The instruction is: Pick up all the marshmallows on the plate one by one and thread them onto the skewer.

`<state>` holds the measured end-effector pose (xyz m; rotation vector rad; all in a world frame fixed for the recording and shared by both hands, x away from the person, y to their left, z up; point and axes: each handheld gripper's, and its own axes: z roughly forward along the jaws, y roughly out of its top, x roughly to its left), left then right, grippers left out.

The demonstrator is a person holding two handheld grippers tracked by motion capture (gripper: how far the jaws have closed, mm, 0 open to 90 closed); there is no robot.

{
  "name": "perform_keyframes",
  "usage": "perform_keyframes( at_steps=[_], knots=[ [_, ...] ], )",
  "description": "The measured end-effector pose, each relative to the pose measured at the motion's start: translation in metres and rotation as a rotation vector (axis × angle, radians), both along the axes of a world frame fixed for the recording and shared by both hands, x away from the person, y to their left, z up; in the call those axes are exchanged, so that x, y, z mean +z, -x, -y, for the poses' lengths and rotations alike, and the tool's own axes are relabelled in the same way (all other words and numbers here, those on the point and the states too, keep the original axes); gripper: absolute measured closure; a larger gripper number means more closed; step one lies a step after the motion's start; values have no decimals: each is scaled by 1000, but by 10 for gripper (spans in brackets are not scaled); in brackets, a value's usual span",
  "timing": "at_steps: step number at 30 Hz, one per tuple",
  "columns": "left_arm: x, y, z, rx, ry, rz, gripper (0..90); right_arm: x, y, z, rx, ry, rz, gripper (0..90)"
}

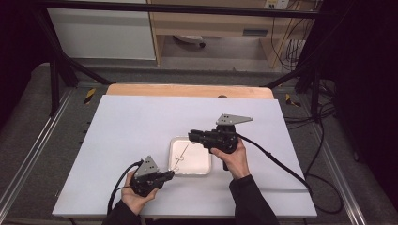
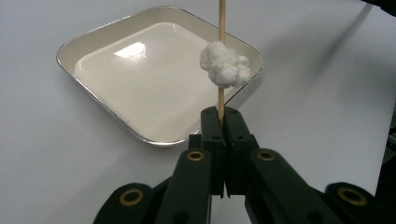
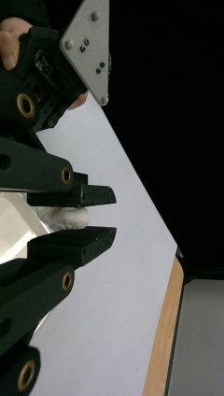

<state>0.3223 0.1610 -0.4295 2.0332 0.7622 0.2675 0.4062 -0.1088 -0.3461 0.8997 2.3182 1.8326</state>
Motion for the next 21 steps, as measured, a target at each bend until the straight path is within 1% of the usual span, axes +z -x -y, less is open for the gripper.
perform_keyframes(
  at_steps=[5,8,18,21],
  knots=[
    [0,0,0,-3,0,3,889,-3,-1,-5,10,-26,-19,788],
    [0,0,0,-1,6,5,889,-5,-1,-7,14,-32,-27,789],
    [1,1,-1,10,23,8,889,-7,0,-9,26,-64,-41,791],
    [1,1,-1,18,27,16,890,-7,1,-9,30,-73,-42,792]
  ],
)
